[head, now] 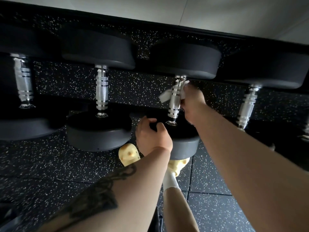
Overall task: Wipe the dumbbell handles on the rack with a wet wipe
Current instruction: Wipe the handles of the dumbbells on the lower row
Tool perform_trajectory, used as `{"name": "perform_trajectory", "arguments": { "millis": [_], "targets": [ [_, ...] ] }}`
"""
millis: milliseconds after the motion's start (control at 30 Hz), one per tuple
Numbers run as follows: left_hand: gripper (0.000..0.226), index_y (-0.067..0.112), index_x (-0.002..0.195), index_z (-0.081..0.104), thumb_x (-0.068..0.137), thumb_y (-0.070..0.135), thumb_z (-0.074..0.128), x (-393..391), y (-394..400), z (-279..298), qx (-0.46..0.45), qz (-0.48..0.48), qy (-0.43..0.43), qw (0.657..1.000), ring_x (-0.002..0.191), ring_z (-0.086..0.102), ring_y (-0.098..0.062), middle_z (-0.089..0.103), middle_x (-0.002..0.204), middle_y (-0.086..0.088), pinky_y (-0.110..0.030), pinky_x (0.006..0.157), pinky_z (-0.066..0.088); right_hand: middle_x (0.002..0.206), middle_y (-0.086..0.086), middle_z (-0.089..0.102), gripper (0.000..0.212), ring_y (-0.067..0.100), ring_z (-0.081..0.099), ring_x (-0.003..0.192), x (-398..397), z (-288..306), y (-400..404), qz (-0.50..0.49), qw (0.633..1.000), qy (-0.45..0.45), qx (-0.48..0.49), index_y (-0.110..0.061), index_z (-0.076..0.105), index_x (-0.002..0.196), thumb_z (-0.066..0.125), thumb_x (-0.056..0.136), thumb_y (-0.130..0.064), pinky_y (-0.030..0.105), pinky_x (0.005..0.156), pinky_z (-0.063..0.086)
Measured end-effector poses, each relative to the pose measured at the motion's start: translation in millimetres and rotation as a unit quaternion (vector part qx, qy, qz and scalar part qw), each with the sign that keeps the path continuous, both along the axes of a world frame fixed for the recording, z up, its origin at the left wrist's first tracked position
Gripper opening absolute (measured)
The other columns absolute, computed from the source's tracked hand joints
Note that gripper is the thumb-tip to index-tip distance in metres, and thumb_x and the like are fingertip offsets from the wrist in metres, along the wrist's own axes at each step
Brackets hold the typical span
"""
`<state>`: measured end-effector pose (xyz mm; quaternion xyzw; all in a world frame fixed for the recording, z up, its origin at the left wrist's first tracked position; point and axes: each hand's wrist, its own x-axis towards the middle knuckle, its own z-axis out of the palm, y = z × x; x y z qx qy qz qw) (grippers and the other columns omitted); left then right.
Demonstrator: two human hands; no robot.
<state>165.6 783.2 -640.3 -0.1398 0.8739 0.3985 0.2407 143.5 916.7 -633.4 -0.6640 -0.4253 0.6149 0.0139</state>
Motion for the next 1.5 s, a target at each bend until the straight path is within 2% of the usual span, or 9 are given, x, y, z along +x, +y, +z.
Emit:
{"name": "perform_trajectory", "arguments": {
  "millis": [233,400,600,767,867,1000,1200,1333,1500],
  "targets": [
    [0.031,0.028,0.083,0.064,0.063,0.033,0.041,-1,0,-1,-0.01,-0.005,-0.002,1.0,0.114,0.054,-0.02,0.061,0.122,0.008,-0.039,0.092,0.044,0.089,-0.005,0.072,0.016,0.015,0.064,0.081,-8,11,-29,0.133,0.899,-0.034,0.415,-0.025,0.076,0.091,0.065,0.084,-0.017,0.02,0.07,0.046],
    [0.025,0.032,0.078,0.06,0.063,0.033,0.041,-1,0,-1,-0.012,-0.007,-0.003,1.0,0.115,0.054,-0.019,0.061,0.124,0.009,-0.038,0.092,0.045,0.082,-0.013,0.071,0.013,0.021,0.054,0.08,-1,-10,-30,0.25,0.752,-0.098,0.602,-0.034,0.074,0.079,0.073,0.076,-0.022,0.027,0.064,0.034],
    [0.023,0.033,0.077,0.059,0.063,0.034,0.04,-1,-2,-2,-0.016,-0.011,-0.003,1.0,0.115,0.054,-0.019,0.06,0.125,0.011,-0.038,0.091,0.045,0.094,0.003,0.063,0.01,0.006,0.047,0.072,5,-1,-24,0.028,0.922,-0.057,0.382,-0.016,0.072,0.088,0.069,0.082,-0.023,0.006,0.059,0.03],
    [0.023,0.033,0.077,0.059,0.064,0.034,0.04,0,-1,-4,-0.016,-0.009,-0.006,1.0,0.112,0.054,-0.018,0.061,0.122,0.013,-0.037,0.091,0.046,0.073,-0.005,0.064,0.013,0.01,0.057,0.063,3,6,1,-0.04,0.996,-0.033,0.071,-0.02,0.07,0.096,0.059,0.091,-0.016,0.026,0.071,0.051],
    [0.026,0.032,0.079,0.061,0.063,0.035,0.04,-1,-1,-5,-0.017,-0.011,-0.004,1.0,0.111,0.055,-0.019,0.062,0.12,0.011,-0.039,0.09,0.046,0.094,0.006,0.07,0.03,0.02,0.064,0.081,30,-10,-11,0.172,0.979,-0.104,0.023,-0.016,0.071,0.103,0.061,0.081,0.002,0.028,0.077,0.052],
    [0.025,0.032,0.078,0.06,0.063,0.035,0.04,-1,-1,-5,-0.019,-0.01,-0.005,1.0,0.112,0.055,-0.02,0.062,0.121,0.01,-0.04,0.092,0.045,0.104,0.012,0.066,0.015,0.025,0.061,0.092,38,-16,-12,0.484,0.837,-0.228,0.112,-0.009,0.068,0.096,0.067,0.081,-0.008,0.021,0.062,0.044],
    [0.028,0.03,0.081,0.062,0.064,0.035,0.04,0,-2,-5,-0.016,-0.015,-0.004,1.0,0.115,0.053,-0.018,0.06,0.124,0.01,-0.039,0.093,0.044,0.115,0.009,0.06,0.035,0.03,0.054,0.108,55,2,-25,0.543,0.804,-0.234,0.07,-0.014,0.065,0.107,0.046,0.088,-0.037,0.036,0.089,0.046],
    [0.03,0.029,0.082,0.064,0.063,0.034,0.041,-1,-2,-6,-0.015,-0.008,-0.008,1.0,0.116,0.053,-0.018,0.059,0.125,0.01,-0.04,0.094,0.044,0.093,0.007,0.066,0.026,0.025,0.06,0.083,56,18,-28,0.521,0.808,-0.249,0.114,-0.016,0.067,0.093,0.06,0.087,-0.04,0.025,0.064,0.043],
    [0.032,0.029,0.083,0.065,0.063,0.034,0.041,-1,-2,-4,-0.009,-0.005,-0.004,1.0,0.117,0.052,-0.017,0.059,0.125,0.01,-0.038,0.095,0.044,0.101,0.012,0.068,0.023,0.029,0.063,0.092,52,16,-30,0.427,0.856,-0.268,0.112,-0.017,0.071,0.102,0.061,0.089,-0.034,0.028,0.069,0.047]
  ]
}}
